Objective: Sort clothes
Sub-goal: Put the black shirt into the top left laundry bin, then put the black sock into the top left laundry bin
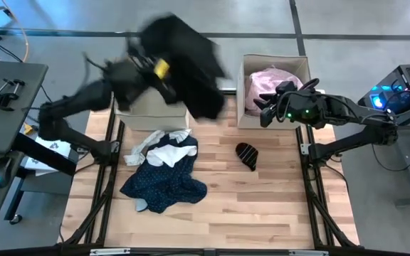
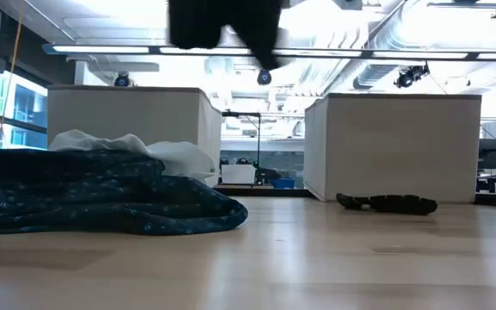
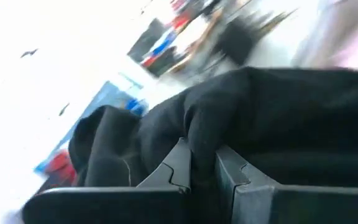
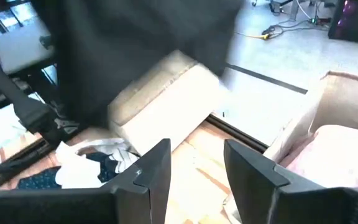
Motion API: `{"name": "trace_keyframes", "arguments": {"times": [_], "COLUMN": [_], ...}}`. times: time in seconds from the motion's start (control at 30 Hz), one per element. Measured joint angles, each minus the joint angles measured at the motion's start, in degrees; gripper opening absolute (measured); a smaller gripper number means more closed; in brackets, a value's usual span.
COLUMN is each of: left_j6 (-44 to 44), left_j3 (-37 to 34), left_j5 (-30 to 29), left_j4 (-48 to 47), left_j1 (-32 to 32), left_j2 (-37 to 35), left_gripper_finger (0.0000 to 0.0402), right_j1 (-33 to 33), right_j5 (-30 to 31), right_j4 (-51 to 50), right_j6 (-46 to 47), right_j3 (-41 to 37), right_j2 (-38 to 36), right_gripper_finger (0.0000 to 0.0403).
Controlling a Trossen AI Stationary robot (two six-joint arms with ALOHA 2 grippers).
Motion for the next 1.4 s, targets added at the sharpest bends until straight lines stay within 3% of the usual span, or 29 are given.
{"name": "trace_keyframes", "arguments": {"times": [0.17, 0.33, 0.5, 0.63, 0.73, 0.83, 0.9, 1.0, 1.2, 1.4], "left_j6": [-0.11, -17.89, -30.68, -33.78, -33.38, -35.09, -36.83, -38.89, -44.42, -53.59], "left_j3": [-0.24, -0.35, -0.39, -0.35, -0.35, -0.35, -0.35, -0.35, -0.35, -0.28], "left_j5": [2.6, 18.12, 30.75, 39.74, 40.06, 34.16, 30.18, 29.29, 34.28, 46.34], "left_j4": [-5.61, -22.17, -40.63, -49.3, -48.26, -45.41, -45.06, -45.17, -45.43, -45.1], "left_j1": [12.83, 24.05, 27.26, 27.26, 27.46, 28.67, 30.09, 32.15, 33.06, 29.53], "left_j2": [-1.6, 1.14, 7.84, 14.01, 19.54, 23.64, 25.05, 24.39, 17.17, 7.07], "left_gripper_finger": [0.0012, 0.0013, 0.0014, 0.0014, 0.0016, 0.0028, 0.0046, 0.0085, 0.0161, 0.0182], "right_j1": [0.0, 0.0, 0.0, 0.0, 0.0, 0.0, 0.0, 0.35, 6.13, 17.08], "right_j5": [-0.02, -0.03, -0.17, -0.17, -0.17, -0.54, -1.73, -3.16, -7.21, -16.47], "right_j4": [-0.02, -0.07, -0.13, -0.13, -0.13, -0.13, -0.13, -0.17, -0.16, -6.9], "right_j6": [2.59, 4.39, 5.73, 5.74, 5.77, 6.1, 6.74, 7.22, 3.66, 1.58], "right_j3": [0.0, 0.0, 0.0, 0.0, 0.0, 0.0, 0.0, 0.0, 0.02, 0.02], "right_j2": [0.02, 0.02, 0.02, 0.02, 0.11, 0.15, 0.15, 0.33, 3.75, 11.3], "right_gripper_finger": [0.0137, 0.0137, 0.0137, 0.0137, 0.0137, 0.0137, 0.0137, 0.0137, 0.0137, 0.0137]}}
